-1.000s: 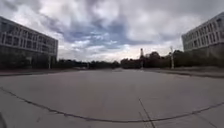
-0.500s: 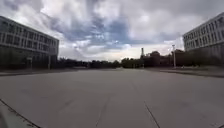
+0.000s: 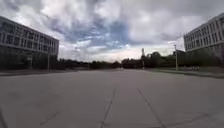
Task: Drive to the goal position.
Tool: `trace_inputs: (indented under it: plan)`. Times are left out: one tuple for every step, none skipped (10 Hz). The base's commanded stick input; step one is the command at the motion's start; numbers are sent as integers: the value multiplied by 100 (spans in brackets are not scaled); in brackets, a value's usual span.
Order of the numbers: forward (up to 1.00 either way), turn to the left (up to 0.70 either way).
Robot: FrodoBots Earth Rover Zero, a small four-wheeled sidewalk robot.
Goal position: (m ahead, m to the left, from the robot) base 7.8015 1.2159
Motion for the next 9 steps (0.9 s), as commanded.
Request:
trace_inputs:
  plan:
    - [100, 0]
    - [100, 0]
    - [100, 0]
    - [100, 0]
    - [100, 0]
    - [100, 0]
    - [100, 0]
    - [100, 0]
    - [100, 0]
